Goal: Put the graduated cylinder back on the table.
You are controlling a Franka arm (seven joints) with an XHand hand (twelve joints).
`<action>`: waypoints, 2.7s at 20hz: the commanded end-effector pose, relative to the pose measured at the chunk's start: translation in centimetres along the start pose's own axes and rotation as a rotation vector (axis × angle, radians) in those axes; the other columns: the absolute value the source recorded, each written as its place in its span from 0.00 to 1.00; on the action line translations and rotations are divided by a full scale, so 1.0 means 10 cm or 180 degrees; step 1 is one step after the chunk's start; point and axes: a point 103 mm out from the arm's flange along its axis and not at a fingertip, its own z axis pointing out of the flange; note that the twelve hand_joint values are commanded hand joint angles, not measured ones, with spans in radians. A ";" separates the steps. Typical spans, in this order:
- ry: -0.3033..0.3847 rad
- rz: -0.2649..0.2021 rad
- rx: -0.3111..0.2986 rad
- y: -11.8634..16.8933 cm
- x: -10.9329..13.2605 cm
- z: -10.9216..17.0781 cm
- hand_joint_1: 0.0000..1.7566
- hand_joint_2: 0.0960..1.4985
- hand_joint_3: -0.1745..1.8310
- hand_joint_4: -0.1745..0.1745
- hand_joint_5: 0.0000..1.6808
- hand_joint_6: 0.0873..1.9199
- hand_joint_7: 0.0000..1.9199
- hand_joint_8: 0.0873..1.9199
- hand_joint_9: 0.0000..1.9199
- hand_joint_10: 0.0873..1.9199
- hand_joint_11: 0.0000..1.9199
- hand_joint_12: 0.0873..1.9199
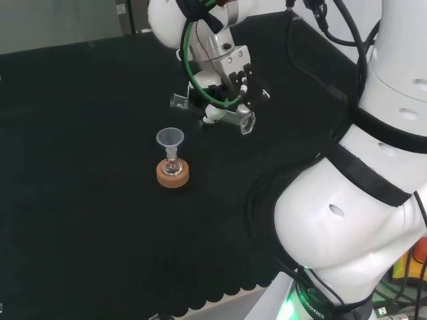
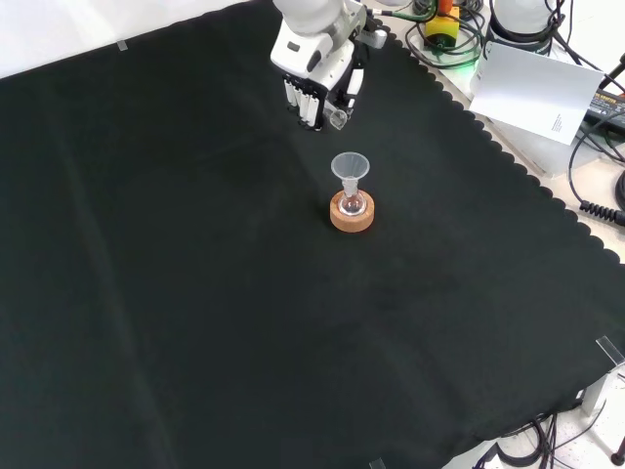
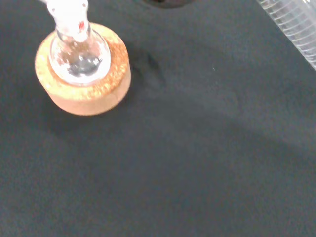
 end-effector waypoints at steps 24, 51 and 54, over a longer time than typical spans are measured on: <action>0.1394 -0.0639 -0.1477 1.32 -0.62 -0.07 0.72 0.72 0.09 0.00 0.58 0.50 0.52 0.50 0.73 0.00 0.64 0.36; 0.2235 -0.0941 -0.1725 2.28 -0.64 0.11 0.72 0.73 0.09 0.00 0.58 0.50 0.52 0.50 0.73 0.00 0.63 0.36; 0.2261 -0.0954 -0.1759 2.30 -0.64 0.11 0.72 0.73 0.09 0.00 0.58 0.50 0.52 0.50 0.72 0.00 0.63 0.36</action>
